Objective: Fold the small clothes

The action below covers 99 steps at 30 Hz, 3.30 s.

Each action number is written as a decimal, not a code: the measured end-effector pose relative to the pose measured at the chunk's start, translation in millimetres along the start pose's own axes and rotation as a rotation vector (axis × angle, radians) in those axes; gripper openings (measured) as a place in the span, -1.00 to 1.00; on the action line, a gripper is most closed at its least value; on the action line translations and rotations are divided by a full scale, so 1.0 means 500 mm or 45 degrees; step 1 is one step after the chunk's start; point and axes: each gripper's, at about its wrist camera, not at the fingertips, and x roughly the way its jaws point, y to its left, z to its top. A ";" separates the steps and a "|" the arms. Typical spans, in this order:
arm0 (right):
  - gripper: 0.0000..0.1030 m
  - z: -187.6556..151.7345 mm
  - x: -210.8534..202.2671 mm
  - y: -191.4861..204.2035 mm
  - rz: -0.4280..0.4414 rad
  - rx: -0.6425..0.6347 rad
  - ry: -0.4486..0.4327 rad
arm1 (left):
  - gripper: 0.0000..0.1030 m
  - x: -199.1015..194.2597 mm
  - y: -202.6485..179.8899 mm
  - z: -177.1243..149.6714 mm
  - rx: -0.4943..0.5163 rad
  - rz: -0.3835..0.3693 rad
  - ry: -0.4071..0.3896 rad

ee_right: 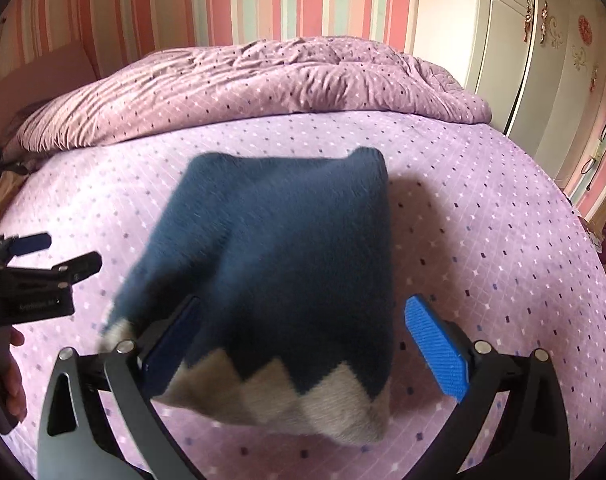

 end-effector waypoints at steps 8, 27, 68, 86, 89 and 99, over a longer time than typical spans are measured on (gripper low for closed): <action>0.96 -0.055 0.014 0.093 -0.011 0.042 0.001 | 0.94 -0.045 0.142 -0.079 -0.141 -0.006 -0.108; 0.96 -0.228 -0.126 0.233 -0.046 -0.037 -0.195 | 0.94 -0.162 0.292 -0.378 -0.291 0.216 -0.137; 0.96 -0.305 -0.699 0.322 -0.023 -0.023 -0.205 | 0.94 -0.713 0.267 -0.530 -0.372 0.136 -0.187; 0.96 -0.295 -0.776 0.350 -0.065 -0.081 -0.266 | 0.94 -0.811 0.233 -0.498 -0.260 0.143 -0.203; 0.96 -0.295 -0.781 0.344 -0.064 -0.078 -0.261 | 0.94 -0.815 0.232 -0.498 -0.254 0.148 -0.201; 0.96 -0.291 -0.799 0.329 -0.081 -0.075 -0.276 | 0.94 -0.832 0.232 -0.501 -0.234 0.163 -0.231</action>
